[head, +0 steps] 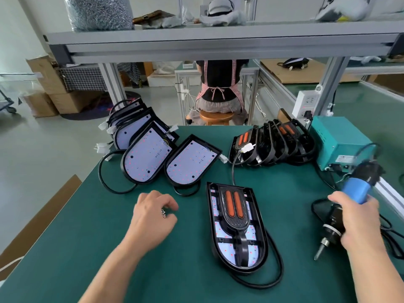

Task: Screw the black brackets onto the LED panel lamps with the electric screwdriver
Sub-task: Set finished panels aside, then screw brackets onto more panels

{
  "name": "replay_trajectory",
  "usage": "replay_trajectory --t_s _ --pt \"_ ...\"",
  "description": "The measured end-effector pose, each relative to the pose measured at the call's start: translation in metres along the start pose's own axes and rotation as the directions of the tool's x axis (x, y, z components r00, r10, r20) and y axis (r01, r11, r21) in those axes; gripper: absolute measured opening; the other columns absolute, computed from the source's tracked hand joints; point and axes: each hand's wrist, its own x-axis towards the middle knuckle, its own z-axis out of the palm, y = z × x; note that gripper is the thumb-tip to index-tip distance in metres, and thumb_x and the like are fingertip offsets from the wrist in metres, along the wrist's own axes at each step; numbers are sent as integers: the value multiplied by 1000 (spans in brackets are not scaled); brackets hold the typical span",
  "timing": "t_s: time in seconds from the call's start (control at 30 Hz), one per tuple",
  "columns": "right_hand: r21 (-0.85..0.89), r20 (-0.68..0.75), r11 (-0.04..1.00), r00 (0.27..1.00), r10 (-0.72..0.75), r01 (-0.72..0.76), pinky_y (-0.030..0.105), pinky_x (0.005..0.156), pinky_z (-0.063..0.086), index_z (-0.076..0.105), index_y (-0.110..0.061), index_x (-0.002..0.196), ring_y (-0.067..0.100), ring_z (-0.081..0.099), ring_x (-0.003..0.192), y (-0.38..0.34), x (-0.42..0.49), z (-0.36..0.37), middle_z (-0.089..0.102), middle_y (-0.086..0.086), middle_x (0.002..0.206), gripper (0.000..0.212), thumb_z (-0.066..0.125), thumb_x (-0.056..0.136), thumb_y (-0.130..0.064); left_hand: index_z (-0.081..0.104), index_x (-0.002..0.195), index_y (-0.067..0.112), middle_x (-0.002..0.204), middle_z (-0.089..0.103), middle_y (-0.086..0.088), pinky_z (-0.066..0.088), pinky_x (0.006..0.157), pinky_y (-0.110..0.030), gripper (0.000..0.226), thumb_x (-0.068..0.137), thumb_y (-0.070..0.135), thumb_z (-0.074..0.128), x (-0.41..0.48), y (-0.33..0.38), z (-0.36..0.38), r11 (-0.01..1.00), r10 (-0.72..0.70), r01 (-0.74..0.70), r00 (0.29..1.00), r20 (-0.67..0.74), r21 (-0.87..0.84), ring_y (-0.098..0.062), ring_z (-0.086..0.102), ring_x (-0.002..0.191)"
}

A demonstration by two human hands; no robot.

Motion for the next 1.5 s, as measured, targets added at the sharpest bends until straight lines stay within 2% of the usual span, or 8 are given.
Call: replay_trajectory --t_s 0.13,0.3,0.47,0.57,0.7,0.9,1.33,1.5 --pt "325 120 945 991 -59 17 17 40 41 45 -14 107 8 54 43 -16 -12 1 55 -1 69 34 65 80 -14 63 87 36 97 47 16 27 89 -30 22 77 17 65 3 -8 -14 990 32 -50 990 137 130 -14 35 101" --pt "545 249 835 966 -72 -79 20 50 45 53 -18 115 15 59 58 -37 -35 6 66 3 75 35 58 93 -45 55 80 39 94 41 18 25 85 -30 14 84 31 66 4 -13 -18 956 60 -121 972 228 267 -12 32 99" --pt "637 448 698 894 10 -327 18 50 38 52 -13 95 14 49 61 -43 -41 14 53 1 75 40 58 91 -52 55 78 38 92 42 18 26 85 -27 18 90 29 65 4 -12 -16 950 61 -135 965 255 283 -11 33 99" --pt "635 520 664 854 11 -395 18 50 38 56 -15 92 12 51 61 -40 -45 24 55 -2 76 32 61 91 -46 54 79 31 90 52 16 32 80 -23 20 91 18 63 4 0 -11 982 149 -165 976 160 94 -12 42 94" --pt "603 577 691 816 -31 -400 19 48 39 61 -14 116 12 49 57 -38 -56 45 56 -1 73 33 61 92 -37 60 77 29 70 61 13 39 57 -13 21 90 14 66 -2 40 3 937 109 -89 993 40 -338 -3 47 58" --pt "563 676 679 735 -50 -472 22 52 35 65 -16 105 11 45 62 -45 -82 73 52 -4 73 31 67 82 -37 73 79 28 77 72 5 49 70 -13 26 85 3 74 -15 80 13 706 41 -66 998 -53 -705 -7 64 71" --pt "778 377 572 922 -93 -260 21 64 41 61 -13 103 10 52 63 -70 -107 78 57 -3 75 25 72 89 -31 74 78 28 78 73 5 52 71 -15 26 86 3 74 -32 97 17 696 64 -12 997 44 -718 -6 65 72" --pt "815 267 551 960 -85 -178 16 50 44 55 -17 105 8 50 57 -79 -113 73 57 -6 65 26 74 89 -27 73 77 23 79 75 0 52 70 -16 27 86 -3 71 -34 106 19 624 54 30 995 81 -781 -10 67 73"
